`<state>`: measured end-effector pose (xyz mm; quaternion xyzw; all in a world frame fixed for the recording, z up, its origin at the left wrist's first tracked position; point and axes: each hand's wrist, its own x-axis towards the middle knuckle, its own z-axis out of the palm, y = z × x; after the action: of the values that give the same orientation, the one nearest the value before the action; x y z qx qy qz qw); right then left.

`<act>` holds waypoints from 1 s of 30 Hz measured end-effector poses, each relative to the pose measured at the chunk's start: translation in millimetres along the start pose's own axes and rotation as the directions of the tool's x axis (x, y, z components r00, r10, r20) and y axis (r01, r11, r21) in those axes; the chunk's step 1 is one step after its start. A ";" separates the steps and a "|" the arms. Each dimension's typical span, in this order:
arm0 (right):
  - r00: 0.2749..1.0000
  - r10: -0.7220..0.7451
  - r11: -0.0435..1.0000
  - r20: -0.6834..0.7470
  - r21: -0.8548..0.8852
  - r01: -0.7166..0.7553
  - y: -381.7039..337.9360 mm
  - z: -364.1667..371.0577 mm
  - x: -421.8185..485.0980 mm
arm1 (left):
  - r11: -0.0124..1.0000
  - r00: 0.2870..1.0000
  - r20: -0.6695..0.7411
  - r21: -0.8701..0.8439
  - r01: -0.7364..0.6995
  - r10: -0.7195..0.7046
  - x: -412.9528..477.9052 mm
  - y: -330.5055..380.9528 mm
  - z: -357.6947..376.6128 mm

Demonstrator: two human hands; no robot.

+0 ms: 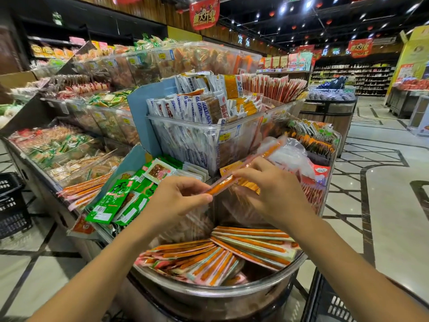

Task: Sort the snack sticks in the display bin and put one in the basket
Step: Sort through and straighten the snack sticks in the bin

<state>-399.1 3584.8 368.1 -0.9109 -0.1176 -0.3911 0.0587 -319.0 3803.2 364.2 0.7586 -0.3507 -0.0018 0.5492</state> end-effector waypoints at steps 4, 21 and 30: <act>1.000 0.016 1.000 0.000 0.018 -0.016 -6.0 2.4 3.9 | 0.985 0.995 0.083 0.160 -0.058 0.045 6.0 13.3 -17.2; 0.872 0.351 0.594 0.340 0.639 -0.488 -23.8 21.4 -4.6 | 0.962 0.985 -0.160 -0.254 -0.101 0.061 29.7 35.0 -12.2; 0.892 0.450 0.570 0.051 0.752 -0.331 -9.8 -9.8 16.2 | 0.986 0.992 0.029 -0.112 -0.122 0.126 29.9 42.5 22.9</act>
<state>-397.7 3595.0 386.7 -0.7777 -0.0576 -0.3511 0.5182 -327.8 3761.8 402.0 0.7037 -0.4063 -0.0006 0.5828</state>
